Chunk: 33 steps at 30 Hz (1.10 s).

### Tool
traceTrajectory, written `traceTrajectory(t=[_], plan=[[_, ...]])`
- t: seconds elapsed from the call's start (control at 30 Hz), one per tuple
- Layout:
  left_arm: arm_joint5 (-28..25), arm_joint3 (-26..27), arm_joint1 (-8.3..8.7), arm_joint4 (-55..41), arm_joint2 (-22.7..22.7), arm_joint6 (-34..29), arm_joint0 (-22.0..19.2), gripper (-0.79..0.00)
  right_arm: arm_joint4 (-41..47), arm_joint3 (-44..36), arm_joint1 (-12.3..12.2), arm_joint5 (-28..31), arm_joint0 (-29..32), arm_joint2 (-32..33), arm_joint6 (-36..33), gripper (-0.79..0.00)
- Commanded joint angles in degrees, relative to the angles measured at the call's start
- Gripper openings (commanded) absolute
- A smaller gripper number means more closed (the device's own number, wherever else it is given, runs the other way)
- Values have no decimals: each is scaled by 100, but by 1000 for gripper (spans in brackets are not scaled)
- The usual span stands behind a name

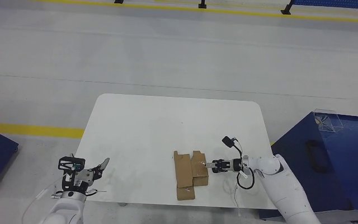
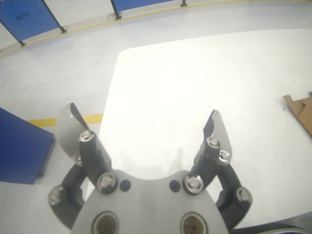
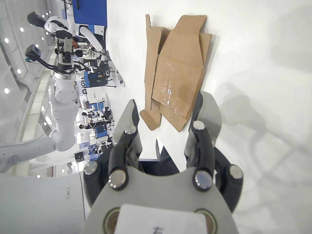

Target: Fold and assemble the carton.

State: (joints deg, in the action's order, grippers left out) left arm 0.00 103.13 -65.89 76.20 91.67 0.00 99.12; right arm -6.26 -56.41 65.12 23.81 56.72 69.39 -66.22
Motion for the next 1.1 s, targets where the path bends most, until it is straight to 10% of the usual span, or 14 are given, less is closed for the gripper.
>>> traceTrajectory(t=[0.0,0.7,0.87,1.07], plan=[[0,0,0,0,0,0,0,0,-120,43,22,-46,-41,-124,132,-175],[0,0,0,0,0,0,0,0,142,599,201,110,-459,-777,319,-191],[0,0,0,0,0,0,0,0,344,753,257,235,-545,-903,317,-363],[0,0,0,0,0,0,0,0,545,1082,356,450,-696,-1119,312,-382]])
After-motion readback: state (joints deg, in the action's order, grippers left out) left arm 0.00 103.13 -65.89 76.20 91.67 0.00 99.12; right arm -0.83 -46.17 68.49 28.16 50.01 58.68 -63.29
